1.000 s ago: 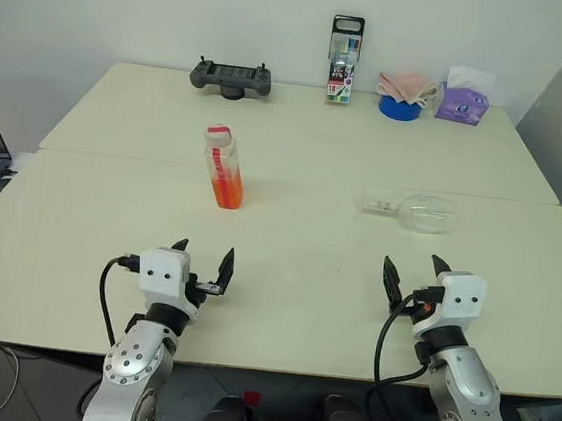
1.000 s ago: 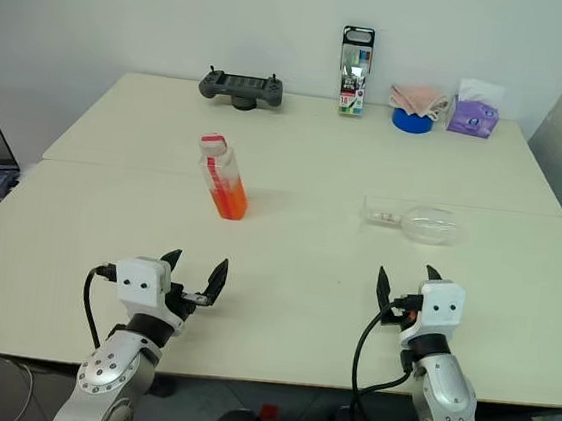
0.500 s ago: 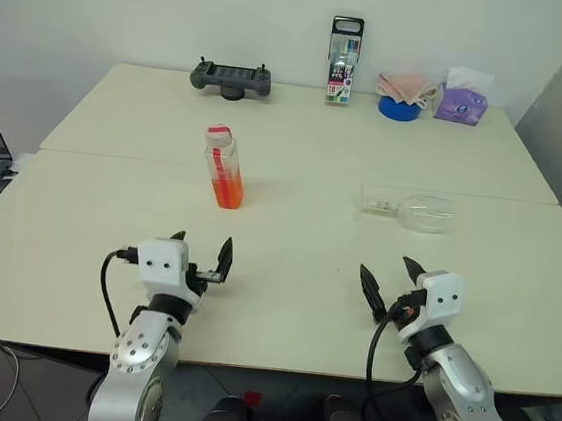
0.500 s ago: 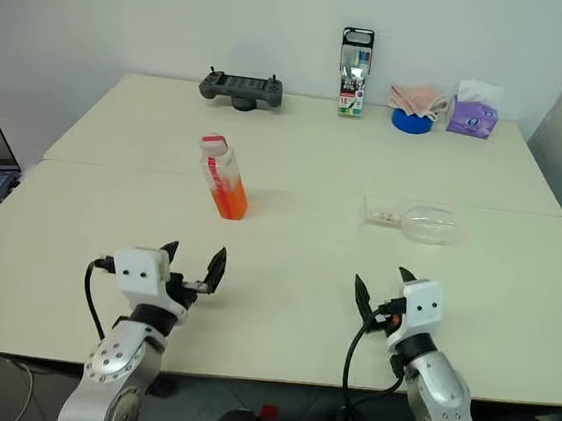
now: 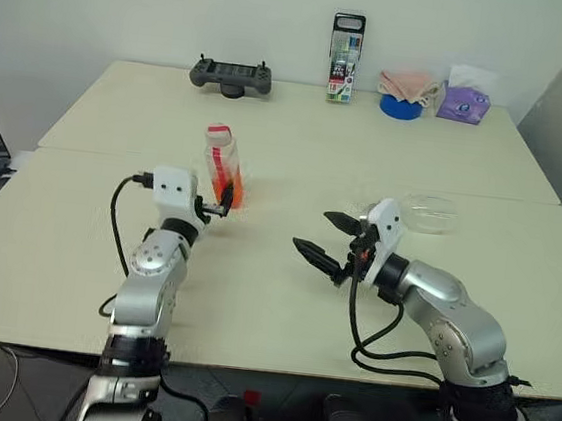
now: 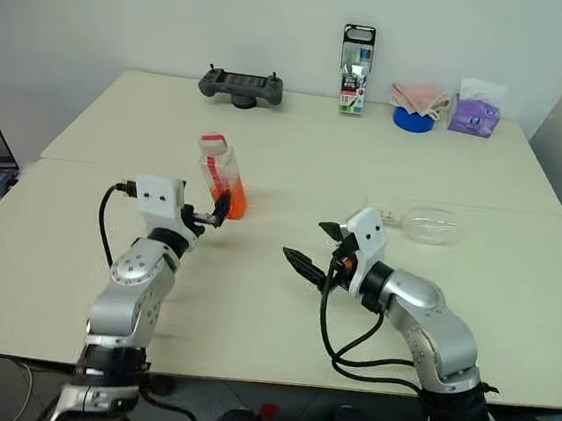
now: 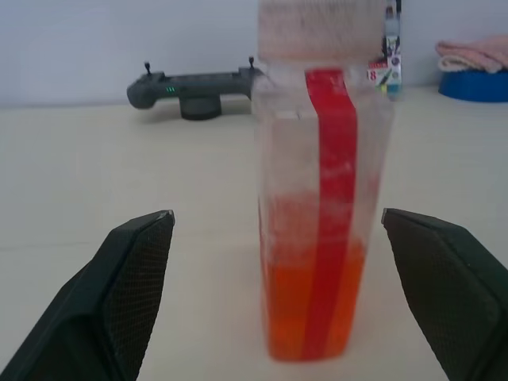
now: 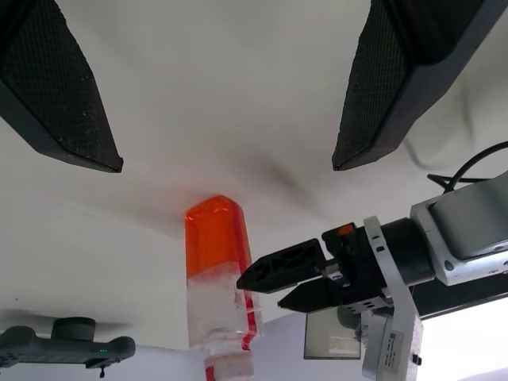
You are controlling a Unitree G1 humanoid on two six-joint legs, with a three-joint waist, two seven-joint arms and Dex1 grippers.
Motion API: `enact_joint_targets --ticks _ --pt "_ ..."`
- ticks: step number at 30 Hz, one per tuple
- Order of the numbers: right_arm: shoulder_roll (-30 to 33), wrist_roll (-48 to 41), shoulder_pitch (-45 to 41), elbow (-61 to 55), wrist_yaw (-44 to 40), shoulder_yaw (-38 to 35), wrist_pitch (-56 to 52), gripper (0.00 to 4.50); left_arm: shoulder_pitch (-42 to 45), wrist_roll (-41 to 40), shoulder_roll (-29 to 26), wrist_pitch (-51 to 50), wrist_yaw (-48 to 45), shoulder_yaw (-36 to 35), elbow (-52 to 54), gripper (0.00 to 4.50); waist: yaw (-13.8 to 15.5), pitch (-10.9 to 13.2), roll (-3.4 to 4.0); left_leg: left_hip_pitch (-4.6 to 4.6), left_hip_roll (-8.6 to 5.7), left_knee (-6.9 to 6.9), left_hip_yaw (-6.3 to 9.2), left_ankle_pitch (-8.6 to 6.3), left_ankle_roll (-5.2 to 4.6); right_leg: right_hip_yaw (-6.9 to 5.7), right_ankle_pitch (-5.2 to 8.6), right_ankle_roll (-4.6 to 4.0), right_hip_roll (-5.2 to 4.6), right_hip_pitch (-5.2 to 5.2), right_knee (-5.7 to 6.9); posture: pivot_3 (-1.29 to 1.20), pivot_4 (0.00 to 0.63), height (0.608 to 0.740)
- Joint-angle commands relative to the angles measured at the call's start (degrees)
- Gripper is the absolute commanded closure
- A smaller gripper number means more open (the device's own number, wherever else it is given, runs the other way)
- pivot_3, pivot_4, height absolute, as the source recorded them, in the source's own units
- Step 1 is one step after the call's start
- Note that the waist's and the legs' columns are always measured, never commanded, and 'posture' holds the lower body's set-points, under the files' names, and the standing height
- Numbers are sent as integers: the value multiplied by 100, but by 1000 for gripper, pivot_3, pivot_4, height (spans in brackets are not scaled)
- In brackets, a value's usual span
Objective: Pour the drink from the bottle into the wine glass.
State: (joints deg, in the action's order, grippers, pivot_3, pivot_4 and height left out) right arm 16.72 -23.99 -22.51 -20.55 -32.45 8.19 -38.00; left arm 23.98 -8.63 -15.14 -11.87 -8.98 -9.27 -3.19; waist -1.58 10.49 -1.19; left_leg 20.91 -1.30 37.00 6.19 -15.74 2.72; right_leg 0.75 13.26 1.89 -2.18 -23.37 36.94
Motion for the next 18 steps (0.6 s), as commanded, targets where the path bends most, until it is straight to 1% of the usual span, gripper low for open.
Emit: enact_joint_targets --ticks 1,5,9,13,18 --pt "-50 -1 -173 41 -43 25 139 0 294 49 -31 298 -123 35 -348 26 0 0 0 0 0 0 -1 0 0 0 0 0 0 0 1 0 150 740" --pt "-81 23 -228 77 -25 45 173 0 601 120 -19 530 -190 110 -850 26 -2 0 0 -1 1 1 1 0 0 -2 2 4 0 0 4 0 150 740" --pt "-71 43 -205 14 8 69 177 0 774 152 32 746 -269 192 -1108 26 -2 0 0 -1 1 1 0 0 1 0 1 4 0 -1 4 0 150 740" --pt "-34 84 -292 66 -24 73 232 0 1124 225 83 972 -158 219 -1505 26 -1 0 0 0 1 2 1 1 1 -1 0 5 0 -1 4 0 150 740" --pt "-220 -21 -530 72 107 -116 285 0 1385 293 75 1169 -89 187 -1895 26 -21 0 0 -1 1 3 -2 1 2 2 0 7 0 -3 7 0 150 740"
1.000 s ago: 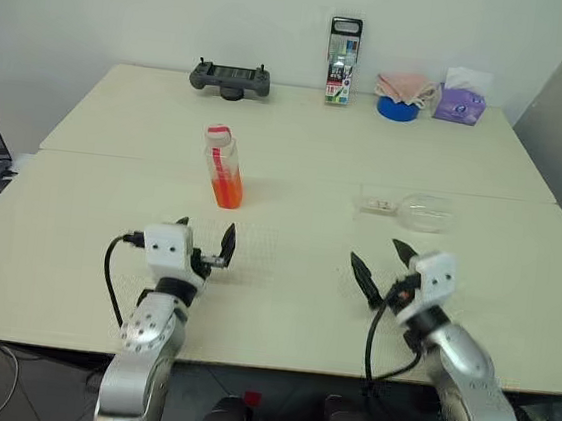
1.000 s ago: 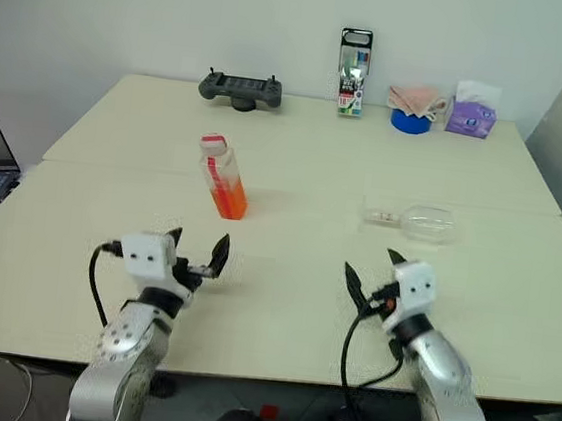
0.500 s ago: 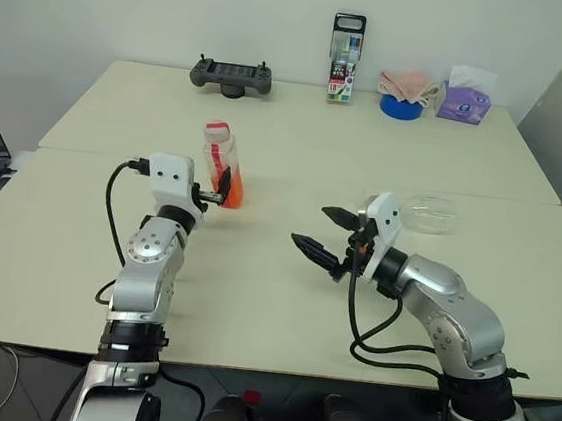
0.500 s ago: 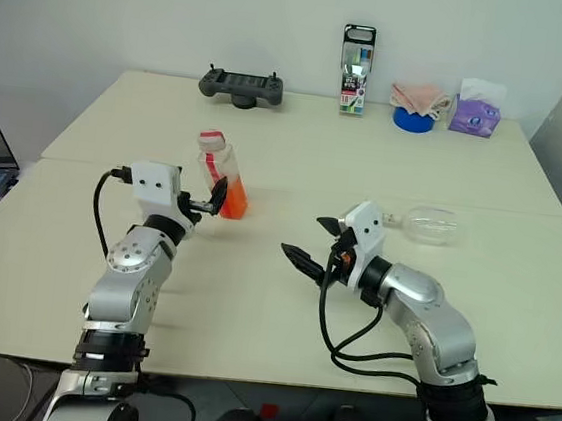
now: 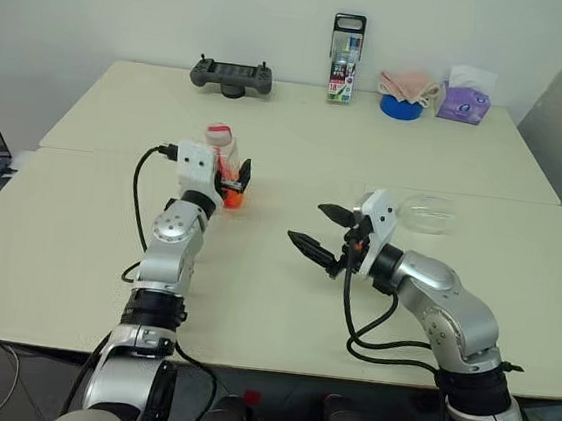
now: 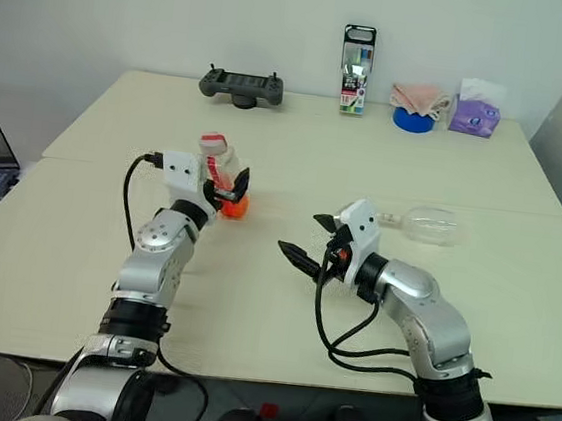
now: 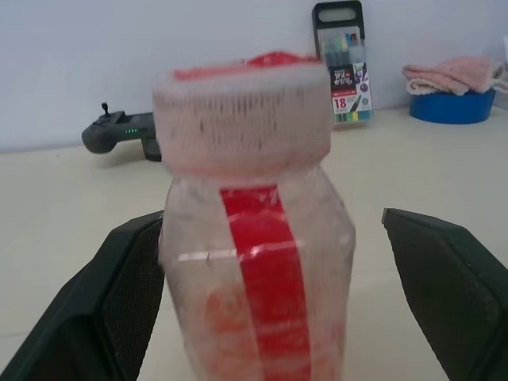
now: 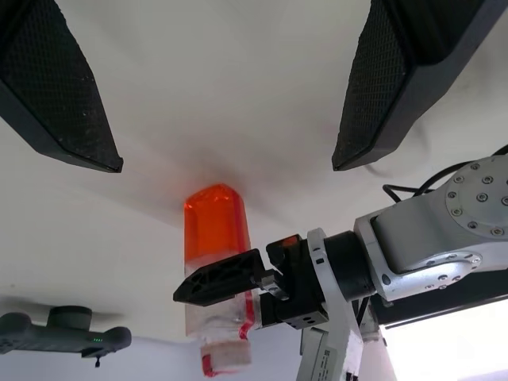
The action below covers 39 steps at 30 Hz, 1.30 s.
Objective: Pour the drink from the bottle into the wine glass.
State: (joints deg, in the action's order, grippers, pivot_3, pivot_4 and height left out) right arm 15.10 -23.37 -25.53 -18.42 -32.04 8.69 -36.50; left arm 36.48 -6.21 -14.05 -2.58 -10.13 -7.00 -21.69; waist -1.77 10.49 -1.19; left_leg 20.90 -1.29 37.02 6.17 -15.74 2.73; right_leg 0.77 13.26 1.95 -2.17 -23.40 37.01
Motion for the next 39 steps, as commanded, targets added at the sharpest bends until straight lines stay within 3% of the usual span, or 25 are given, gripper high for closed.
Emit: enact_joint_targets --ticks 1,19,23,28,35,39 --pt "-83 -92 -286 -147 92 -185 103 0 155 48 -40 274 11 -42 -75 26 -3 0 0 -1 0 -1 0 0 0 0 0 -1 0 -1 0 0 150 740" --pt "-7 -78 -277 -230 240 -143 -23 0 249 70 73 418 243 -52 -242 26 7 0 0 2 -1 -2 0 0 0 1 -3 -4 -2 -5 2 0 150 740" --pt "1 -65 -259 -230 256 -142 -26 0 241 64 70 368 309 -92 -311 900 8 0 0 2 -1 -1 -1 0 0 1 -4 -4 -2 -6 3 0 150 740" --pt "-14 -145 -314 -272 262 -223 -47 0 216 89 16 417 316 -86 -333 2441 6 0 0 2 -2 -1 -1 0 0 1 -4 -4 -2 -6 3 0 150 740" --pt "428 -316 -665 -692 347 -489 -710 0 229 -316 -175 295 -482 -83 -28 2568 2 0 0 2 -1 -1 -2 0 0 2 -4 -4 -2 -7 4 0 150 740" --pt "432 -1232 -906 -880 469 -1240 -1435 0 -153 -660 -237 -92 -995 -19 700 2568 9 0 0 6 0 -3 0 0 0 1 -4 -5 -3 -8 2 0 150 740"
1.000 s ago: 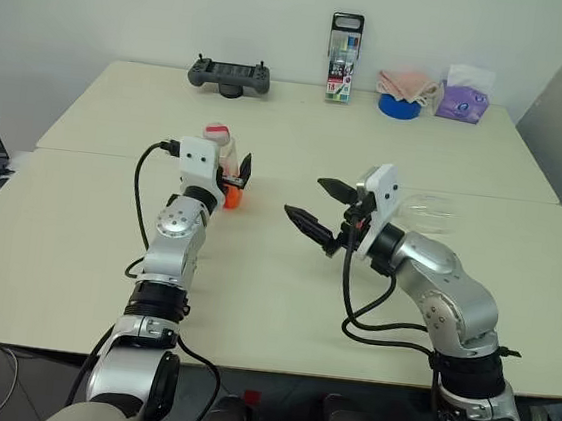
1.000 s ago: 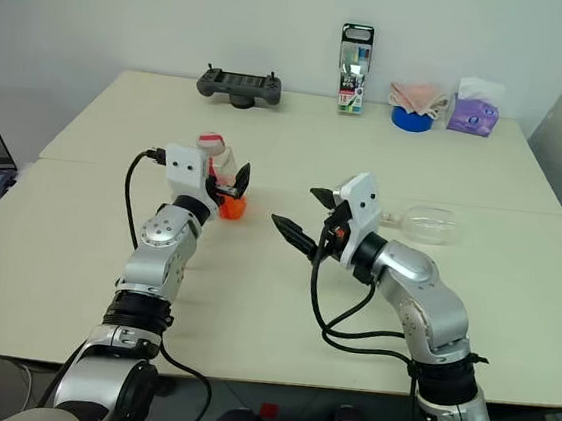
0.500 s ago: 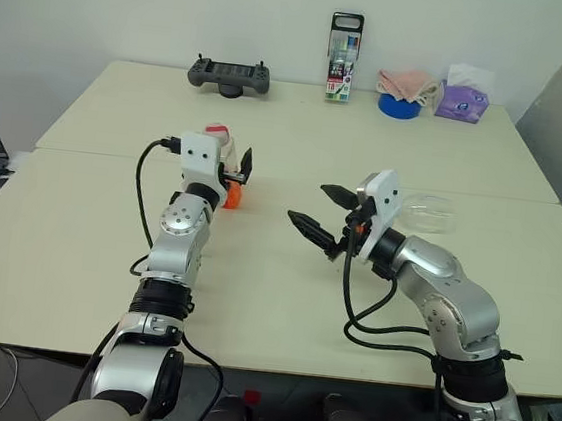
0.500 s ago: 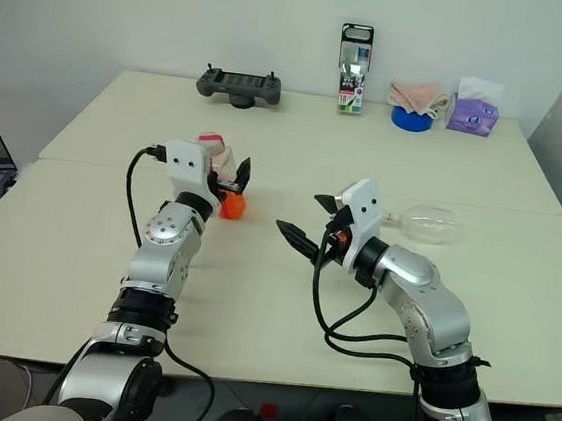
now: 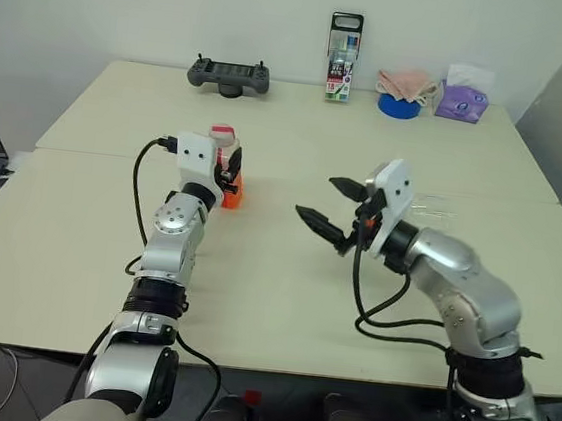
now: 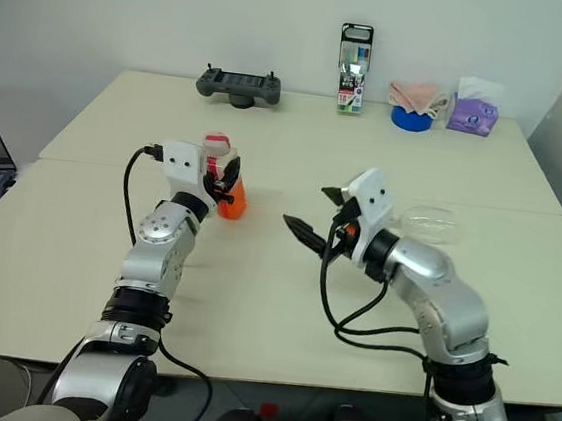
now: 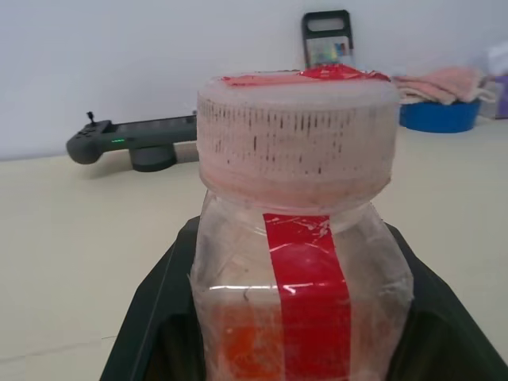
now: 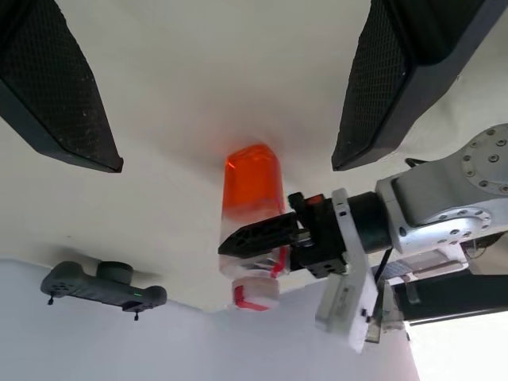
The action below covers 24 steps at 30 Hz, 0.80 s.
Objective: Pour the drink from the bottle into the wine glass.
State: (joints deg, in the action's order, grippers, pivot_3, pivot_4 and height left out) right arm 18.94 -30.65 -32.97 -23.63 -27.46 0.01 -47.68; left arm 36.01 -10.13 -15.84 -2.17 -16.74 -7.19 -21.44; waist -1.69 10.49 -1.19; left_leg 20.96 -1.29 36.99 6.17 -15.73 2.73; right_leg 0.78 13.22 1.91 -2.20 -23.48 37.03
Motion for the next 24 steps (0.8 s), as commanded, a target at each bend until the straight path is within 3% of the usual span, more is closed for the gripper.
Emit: enact_joint_targets --ticks 1,8,14,24 --pt "95 -666 -191 -421 -52 -405 -441 0 -264 -403 -37 -224 -539 76 965 2568 -1 0 0 1 0 -1 0 0 0 0 0 0 0 -1 -2 0 150 740" --pt "190 -1032 -454 -418 -81 -271 -686 0 -881 -803 -9 -552 -1622 738 2278 2568 0 0 0 5 -1 0 -2 -1 -1 2 0 0 -2 -4 1 0 150 740" --pt "213 -676 -395 -588 173 291 -729 0 -1346 -944 -42 -990 -2056 1258 3178 2568 -18 0 1 1 1 1 -8 -1 -2 8 1 1 2 -3 1 0 150 740" --pt "51 -398 -326 -642 522 552 -705 0 -1537 -898 23 -1128 -2209 1419 3318 2568 -12 0 1 0 2 2 -7 -1 -2 7 6 9 4 -2 2 0 150 740"
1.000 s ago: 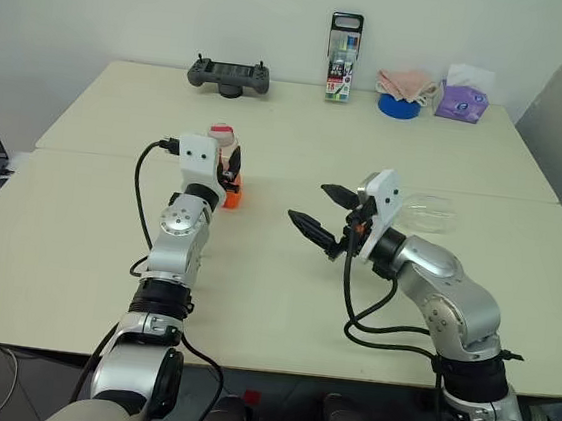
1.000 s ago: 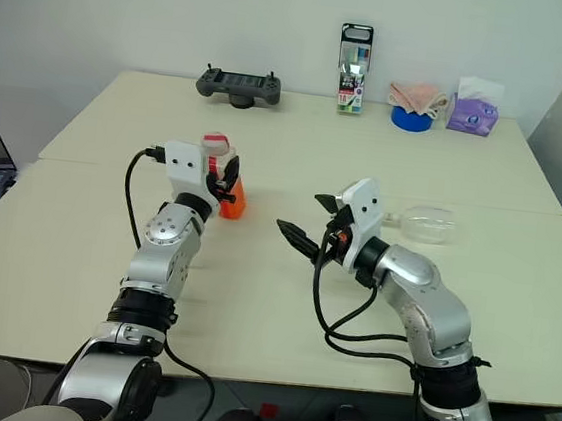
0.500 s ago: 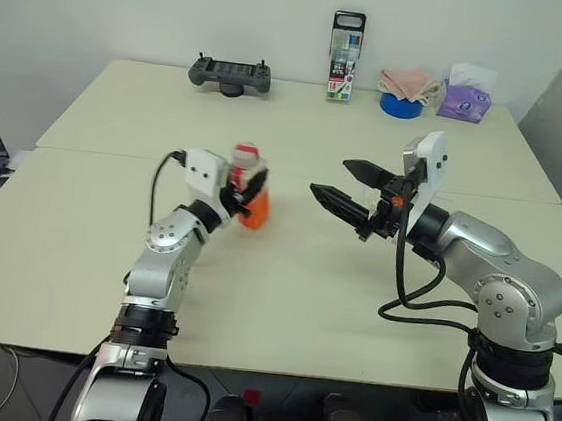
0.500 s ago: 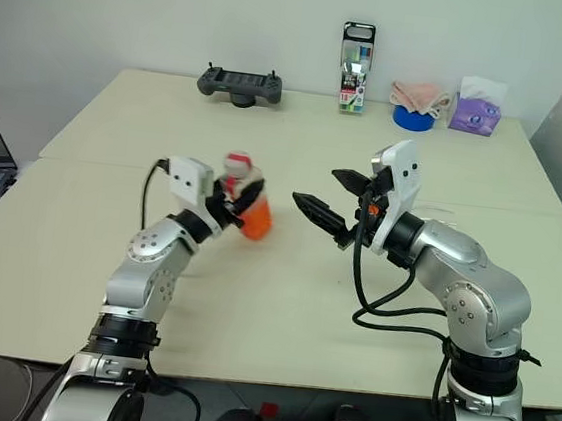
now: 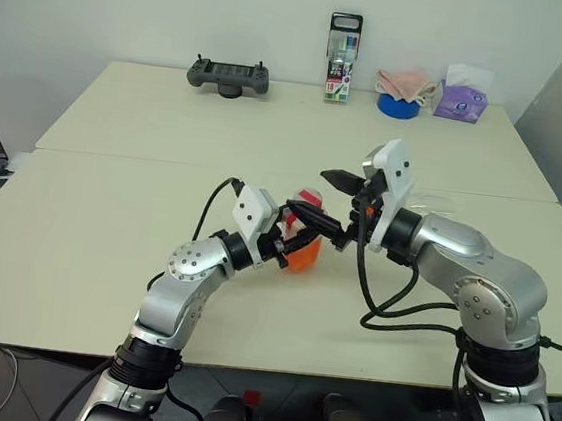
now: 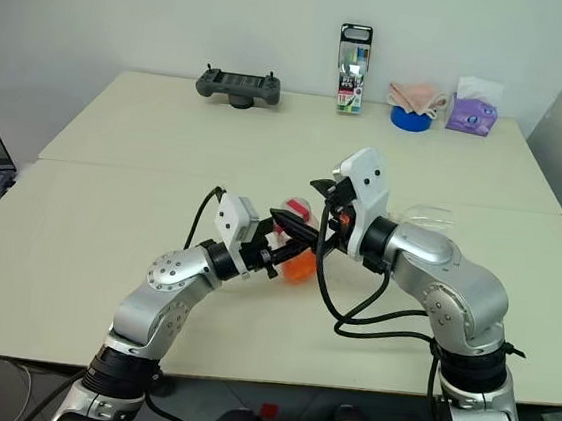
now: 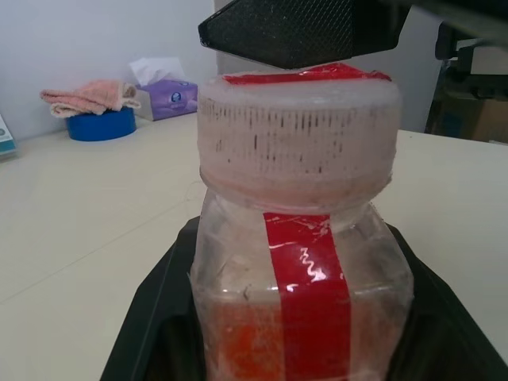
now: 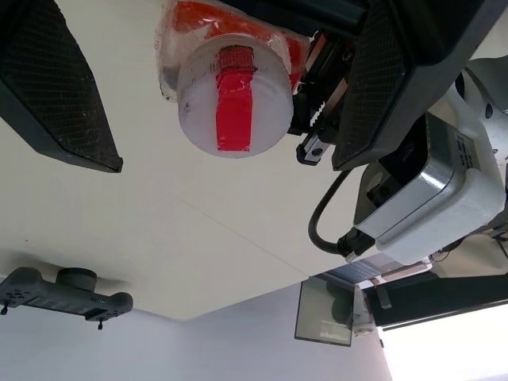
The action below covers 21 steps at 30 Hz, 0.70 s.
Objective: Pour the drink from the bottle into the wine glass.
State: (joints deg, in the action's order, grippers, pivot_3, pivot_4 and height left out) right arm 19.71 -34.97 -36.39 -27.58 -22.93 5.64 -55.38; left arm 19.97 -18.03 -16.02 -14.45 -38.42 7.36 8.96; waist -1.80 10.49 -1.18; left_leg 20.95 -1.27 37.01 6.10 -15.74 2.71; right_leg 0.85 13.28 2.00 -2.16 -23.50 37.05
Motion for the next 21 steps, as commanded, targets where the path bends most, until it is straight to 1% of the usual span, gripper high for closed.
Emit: enact_joint_targets --ticks 1,4,7,9,18,21 --pt "-3 51 28 -261 71 15 45 0 72 -102 45 101 -42 -35 272 2568 2 0 0 0 0 0 0 0 0 0 0 -1 0 0 0 0 150 740" --pt "13 81 71 -312 102 61 23 0 101 -85 60 119 -36 -43 226 2568 4 0 0 1 0 -1 0 0 0 0 -2 -3 0 0 -2 0 150 740" --pt "-68 121 87 -309 238 7 44 516 124 -70 66 124 -26 -50 202 2568 4 0 0 1 0 -1 1 0 0 0 -2 -4 0 0 -2 0 150 740" --pt "5 188 75 -319 230 71 23 1165 144 -64 62 117 -27 -61 192 2568 4 0 0 0 0 -1 1 0 0 0 -2 -3 0 0 -1 0 150 740" --pt "124 358 35 -307 117 288 18 1203 254 -26 7 148 -82 -109 54 2569 4 0 0 0 0 -1 1 0 0 -1 -1 -2 1 0 -2 0 150 740" --pt "42 372 39 -262 165 248 52 1203 284 -14 20 152 -83 -113 29 2569 4 0 0 1 0 -1 0 0 0 1 -1 -2 0 0 -4 0 150 740"
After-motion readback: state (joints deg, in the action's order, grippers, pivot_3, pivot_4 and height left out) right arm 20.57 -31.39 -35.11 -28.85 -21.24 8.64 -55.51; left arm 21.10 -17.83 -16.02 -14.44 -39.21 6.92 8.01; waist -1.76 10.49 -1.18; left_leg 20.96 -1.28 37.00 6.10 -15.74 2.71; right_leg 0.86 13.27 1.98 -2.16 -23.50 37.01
